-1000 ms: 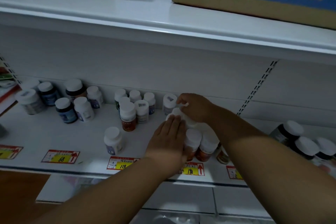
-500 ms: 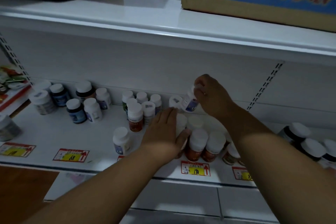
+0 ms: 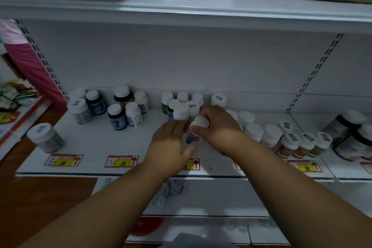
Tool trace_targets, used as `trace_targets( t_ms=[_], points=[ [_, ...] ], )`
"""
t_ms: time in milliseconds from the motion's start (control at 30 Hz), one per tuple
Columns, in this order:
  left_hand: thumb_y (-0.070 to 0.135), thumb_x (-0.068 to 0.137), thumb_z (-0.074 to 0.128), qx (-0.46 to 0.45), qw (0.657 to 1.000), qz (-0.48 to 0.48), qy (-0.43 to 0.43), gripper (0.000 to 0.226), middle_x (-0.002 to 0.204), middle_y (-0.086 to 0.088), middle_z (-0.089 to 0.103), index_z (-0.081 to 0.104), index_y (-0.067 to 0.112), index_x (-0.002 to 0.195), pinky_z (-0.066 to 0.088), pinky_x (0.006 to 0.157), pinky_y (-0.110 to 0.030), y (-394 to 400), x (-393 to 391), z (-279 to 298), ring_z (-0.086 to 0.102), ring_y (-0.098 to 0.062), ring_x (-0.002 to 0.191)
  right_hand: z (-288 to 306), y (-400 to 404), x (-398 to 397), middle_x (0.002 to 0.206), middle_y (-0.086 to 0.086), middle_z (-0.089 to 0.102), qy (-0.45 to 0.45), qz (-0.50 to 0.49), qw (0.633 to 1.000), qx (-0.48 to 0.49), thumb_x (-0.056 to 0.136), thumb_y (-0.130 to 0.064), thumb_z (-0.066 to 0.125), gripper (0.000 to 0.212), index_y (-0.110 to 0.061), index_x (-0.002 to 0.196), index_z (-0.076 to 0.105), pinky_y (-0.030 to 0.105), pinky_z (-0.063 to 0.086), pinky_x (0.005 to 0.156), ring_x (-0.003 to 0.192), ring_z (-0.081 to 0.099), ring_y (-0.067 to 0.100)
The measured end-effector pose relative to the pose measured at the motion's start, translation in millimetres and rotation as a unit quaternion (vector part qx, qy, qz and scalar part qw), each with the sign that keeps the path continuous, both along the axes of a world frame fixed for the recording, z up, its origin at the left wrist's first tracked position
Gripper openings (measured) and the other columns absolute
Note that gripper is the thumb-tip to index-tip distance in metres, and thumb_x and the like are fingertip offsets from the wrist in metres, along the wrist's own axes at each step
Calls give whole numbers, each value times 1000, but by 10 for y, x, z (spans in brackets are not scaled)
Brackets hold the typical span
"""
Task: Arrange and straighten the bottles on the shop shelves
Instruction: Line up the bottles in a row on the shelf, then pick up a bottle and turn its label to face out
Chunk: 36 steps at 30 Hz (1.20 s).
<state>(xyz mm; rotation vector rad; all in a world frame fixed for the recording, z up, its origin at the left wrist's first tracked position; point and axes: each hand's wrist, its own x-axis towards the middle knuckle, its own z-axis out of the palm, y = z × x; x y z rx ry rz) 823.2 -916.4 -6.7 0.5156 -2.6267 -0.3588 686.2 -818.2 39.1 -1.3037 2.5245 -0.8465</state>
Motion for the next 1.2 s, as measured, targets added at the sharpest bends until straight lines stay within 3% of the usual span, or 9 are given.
trace_targets(
  t_ms=[100, 200, 333, 500, 767, 933, 1000, 1067, 1200],
  points=[
    [40, 83, 58, -45, 998, -7, -41, 55, 114, -15, 64, 61, 4, 123, 49, 84, -42, -157, 78, -96, 60, -35, 101, -169, -101, 97, 108, 6, 55, 9, -3, 998, 67, 81, -38, 69, 32, -20, 99, 50, 29, 32, 67, 97, 53, 23],
    [26, 73, 67, -76, 992, -12, -98, 62, 114, -20, 63, 57, 0, 128, 50, 72, -41, -251, 90, -142, 61, -37, 91, -253, -186, 135, 113, 4, 49, 15, -17, 992, 127, 80, -40, 68, 38, -21, 107, 49, 27, 27, 59, 91, 47, 20],
    [12, 65, 72, -92, 985, -11, -149, 69, 103, -22, 61, 54, -3, 130, 44, 59, -35, -267, 87, -155, 59, -35, 77, -304, -290, 157, 124, 7, 48, -9, 8, 990, 141, 83, -33, 68, 45, -20, 123, 50, 26, 32, 74, 109, 49, 23],
    [12, 65, 76, -98, 983, -4, -156, 64, 96, -22, 61, 57, -4, 125, 46, 56, -37, -335, 113, -163, 58, -36, 74, -342, -376, 185, 127, 7, 48, -12, 9, 991, 133, 83, -30, 69, 51, -22, 129, 48, 27, 35, 81, 114, 50, 25],
    [29, 80, 69, -72, 987, -13, -146, 64, 111, -17, 55, 48, 5, 135, 48, 70, -43, -429, 74, -197, 56, -37, 90, -327, -332, 90, 123, 1, 50, 7, 55, 993, 108, 80, -46, 66, 51, -27, 125, 50, 31, 40, 79, 108, 51, 20],
    [50, 74, 66, -71, 994, 17, -82, 67, 108, -11, 57, 54, 9, 126, 46, 76, -39, -423, -16, -87, 54, -33, 94, 2, -425, -482, 107, 12, 60, 88, 36, 995, 23, 88, -29, 54, 23, -13, 104, 59, 33, 46, 81, 97, 58, 28],
    [57, 78, 60, -83, 995, 25, -51, 68, 112, -9, 58, 53, 10, 127, 45, 82, -40, -366, -76, -26, 54, -32, 98, 117, -471, -808, 110, 17, 59, 108, 1, 992, 60, 90, -24, 54, 20, -7, 100, 58, 35, 47, 86, 99, 57, 31],
    [60, 81, 52, -83, 996, 24, -28, 65, 113, -7, 58, 53, 12, 125, 43, 84, -40, -295, -152, 44, 53, -30, 99, 162, -521, -1083, 121, 16, 56, 94, -26, 983, 155, 91, -24, 55, 32, -4, 116, 57, 35, 48, 90, 108, 56, 32],
    [62, 85, 44, -75, 997, 22, -17, 62, 114, -3, 54, 51, 16, 127, 39, 85, -37, -184, -336, 126, 50, -26, 101, 68, -655, -1355, 121, 16, 59, 118, 17, 947, 297, 90, -25, 61, 35, -2, 116, 58, 30, 47, 84, 108, 58, 30]
  ],
)
